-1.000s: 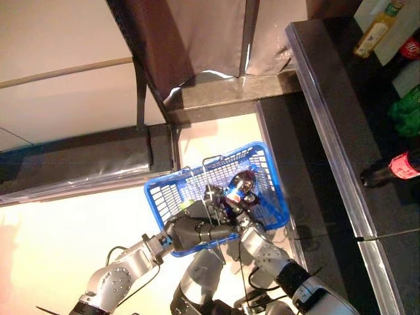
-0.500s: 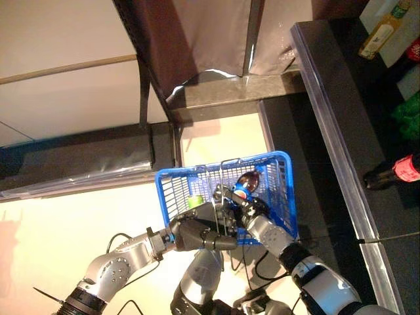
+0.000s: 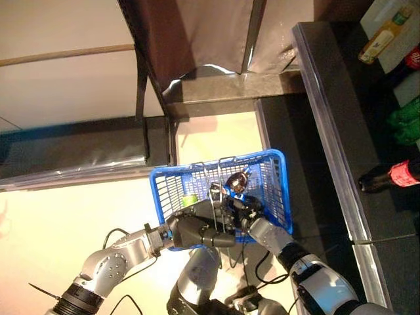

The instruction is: Pick up the drink and place into the basket.

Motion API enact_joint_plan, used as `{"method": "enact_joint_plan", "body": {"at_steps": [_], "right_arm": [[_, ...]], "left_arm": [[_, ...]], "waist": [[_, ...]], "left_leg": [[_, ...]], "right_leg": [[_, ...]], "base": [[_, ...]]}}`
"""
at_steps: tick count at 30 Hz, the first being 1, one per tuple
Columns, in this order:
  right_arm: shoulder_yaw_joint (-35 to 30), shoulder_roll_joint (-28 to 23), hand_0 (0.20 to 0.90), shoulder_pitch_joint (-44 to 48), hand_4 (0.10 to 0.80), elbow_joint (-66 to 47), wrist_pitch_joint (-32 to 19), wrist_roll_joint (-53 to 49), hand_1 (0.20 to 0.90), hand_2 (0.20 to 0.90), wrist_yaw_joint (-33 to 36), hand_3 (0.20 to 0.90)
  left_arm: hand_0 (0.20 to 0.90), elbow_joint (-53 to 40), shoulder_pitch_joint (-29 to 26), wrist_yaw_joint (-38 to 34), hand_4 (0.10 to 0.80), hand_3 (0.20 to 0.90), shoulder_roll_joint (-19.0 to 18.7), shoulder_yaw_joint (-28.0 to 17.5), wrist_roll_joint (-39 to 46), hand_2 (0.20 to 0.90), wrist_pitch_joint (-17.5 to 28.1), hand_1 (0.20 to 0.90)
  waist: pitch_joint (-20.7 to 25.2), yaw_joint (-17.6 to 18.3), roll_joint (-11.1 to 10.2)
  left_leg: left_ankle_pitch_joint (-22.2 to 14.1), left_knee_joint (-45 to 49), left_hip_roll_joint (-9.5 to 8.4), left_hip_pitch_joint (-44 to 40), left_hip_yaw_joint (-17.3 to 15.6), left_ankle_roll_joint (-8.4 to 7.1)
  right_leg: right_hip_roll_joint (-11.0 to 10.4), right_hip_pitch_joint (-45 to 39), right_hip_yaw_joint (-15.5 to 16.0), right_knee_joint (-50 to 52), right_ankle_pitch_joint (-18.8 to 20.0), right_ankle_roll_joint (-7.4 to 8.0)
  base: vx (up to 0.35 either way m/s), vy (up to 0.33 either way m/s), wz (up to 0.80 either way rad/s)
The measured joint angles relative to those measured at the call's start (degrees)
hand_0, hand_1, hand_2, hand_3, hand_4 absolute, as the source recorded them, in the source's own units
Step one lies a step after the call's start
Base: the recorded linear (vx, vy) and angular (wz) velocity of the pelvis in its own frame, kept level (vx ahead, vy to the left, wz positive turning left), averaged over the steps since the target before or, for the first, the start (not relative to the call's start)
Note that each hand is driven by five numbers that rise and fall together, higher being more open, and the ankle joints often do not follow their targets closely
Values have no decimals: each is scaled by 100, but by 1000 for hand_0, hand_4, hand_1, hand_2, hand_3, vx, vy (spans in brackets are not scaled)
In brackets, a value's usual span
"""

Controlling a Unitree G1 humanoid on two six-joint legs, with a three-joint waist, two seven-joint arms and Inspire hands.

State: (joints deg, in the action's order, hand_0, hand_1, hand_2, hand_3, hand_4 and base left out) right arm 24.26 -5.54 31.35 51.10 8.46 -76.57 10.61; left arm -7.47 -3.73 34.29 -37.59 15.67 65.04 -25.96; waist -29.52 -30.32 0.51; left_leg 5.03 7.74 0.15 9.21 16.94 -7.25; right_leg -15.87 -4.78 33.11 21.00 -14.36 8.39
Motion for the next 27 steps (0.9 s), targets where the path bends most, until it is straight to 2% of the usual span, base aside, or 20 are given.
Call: {"method": "enact_joint_plan", "body": {"at_steps": [5,8,12,16,20,24,27], "right_arm": [[7,30,900,-514,800,-859,-171,11,900,900,-21,900],[-16,-35,900,-751,800,-1591,-542,29,900,900,-30,900],[-51,-266,900,-1224,800,-2812,-831,447,900,900,-68,900],[-69,-365,900,-1646,800,-3533,-912,717,900,900,-118,900],[-2,-622,900,-2388,800,-4605,-896,919,900,900,-319,900],[-2,-835,900,-2692,800,-5006,-902,1058,900,900,-451,900],[-32,-1046,900,-3030,800,-5414,-899,1143,900,900,-621,900]], "left_arm": [[300,-7,132,0,100,200,-53,-268,100,300,-17,300],[300,-14,284,-4,100,200,-69,-504,100,300,16,300],[300,-14,565,-36,100,200,108,-780,-59,300,72,300],[300,11,702,-147,100,200,202,-964,-343,300,214,300],[300,365,923,-359,100,200,527,-1172,-527,300,523,300],[300,730,1003,-627,100,200,563,-1281,-543,300,820,300],[300,976,1048,-726,100,200,581,-1315,-542,300,1143,300]], "waist": [[-58,63,-105],[-93,185,-192],[-101,366,-302],[-101,432,-372],[-99,606,-406],[-95,837,-475],[-87,942,-513]], "left_leg": [[-10,10,17,6,-24,11],[-7,29,55,52,-73,11],[-34,136,85,201,-96,17],[-41,137,140,200,-220,25],[-59,154,173,202,-370,52],[-63,155,202,202,-442,59],[-75,147,269,184,-613,79]], "right_leg": [[36,5,-9,-105,52,-21],[77,66,-44,-138,111,-38],[148,124,-52,-250,208,-25],[192,110,-123,-326,265,-34],[190,181,-250,-329,311,-34],[205,209,-340,-345,341,-37],[236,210,-431,-443,411,-41]], "base": [[-19,-19,-3],[-62,19,-10],[-21,4,-2],[-16,-6,-10],[-14,-3,-14],[-9,4,-11],[1,15,-14]]}}
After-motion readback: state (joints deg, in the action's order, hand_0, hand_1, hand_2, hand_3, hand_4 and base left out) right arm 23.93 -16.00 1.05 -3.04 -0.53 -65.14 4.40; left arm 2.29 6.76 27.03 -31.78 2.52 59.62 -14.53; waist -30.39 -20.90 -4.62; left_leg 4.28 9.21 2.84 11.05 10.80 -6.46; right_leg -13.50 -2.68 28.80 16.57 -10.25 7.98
